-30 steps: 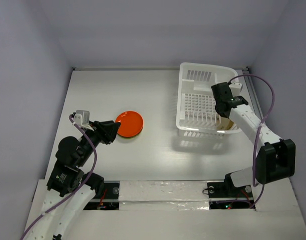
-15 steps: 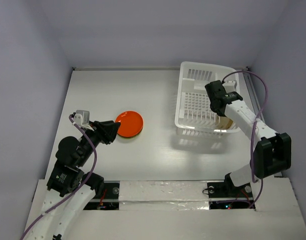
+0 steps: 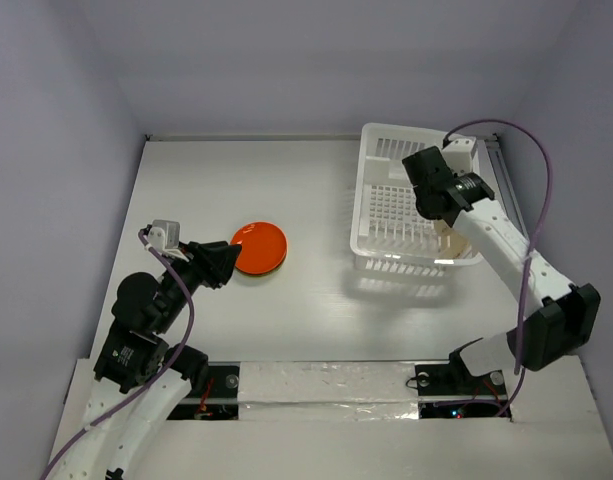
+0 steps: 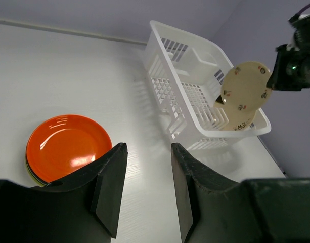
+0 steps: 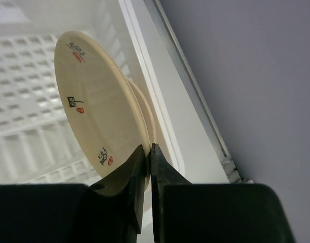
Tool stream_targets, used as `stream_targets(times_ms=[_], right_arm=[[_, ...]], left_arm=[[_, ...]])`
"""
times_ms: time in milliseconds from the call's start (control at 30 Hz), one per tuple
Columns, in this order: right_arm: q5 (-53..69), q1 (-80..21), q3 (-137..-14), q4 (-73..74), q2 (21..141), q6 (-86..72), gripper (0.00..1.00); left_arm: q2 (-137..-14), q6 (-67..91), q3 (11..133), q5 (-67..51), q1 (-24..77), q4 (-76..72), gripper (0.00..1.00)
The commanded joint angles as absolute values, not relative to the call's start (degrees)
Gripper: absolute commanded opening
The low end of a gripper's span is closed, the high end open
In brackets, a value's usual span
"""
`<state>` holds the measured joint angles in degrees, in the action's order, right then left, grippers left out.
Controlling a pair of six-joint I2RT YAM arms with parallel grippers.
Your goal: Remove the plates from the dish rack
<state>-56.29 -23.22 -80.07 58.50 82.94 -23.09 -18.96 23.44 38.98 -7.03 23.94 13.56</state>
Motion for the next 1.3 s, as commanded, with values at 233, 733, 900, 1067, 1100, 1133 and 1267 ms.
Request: stream_targets(times_ms=[233,733,900,1067,1100,1133,1267], right_arm=[[-32.7,-37.6,-84.6,37.5,72.5,-24.1,0.00],[-5.2,-49.2,-89.7,11.1,104.2,-36.4,0.00],[-3.7,-49.2,-88.2,9.4,108.0,-38.6,0.00],[-2.7,-49.2,-86.3,10.6,109.6,-39.1,0.21],[-2.7,-49.2,-86.7,11.7,110.0,-38.9,0.25],[-2.8,-49.2,-86.8,13.3,110.6,-38.3,0.29],[-5.5,-49.2,-87.0,17.0,109.1,-36.1,0.43]], left_arm=[[-19.9,23.6,39.1,-7.0,24.2,11.6,0.37],[-21.1,23.6,39.3,-6.2,23.6,12.0,0.36],[-21.4,23.6,39.2,-6.4,23.6,11.8,0.36],[-21.4,23.6,39.2,-6.6,23.1,11.8,0.36],[-21.4,23.6,39.2,-6.7,23.1,11.7,0.36],[-21.4,23.6,39.2,-6.7,23.1,11.7,0.36],[-21.1,23.6,39.2,-6.7,23.1,11.8,0.36]])
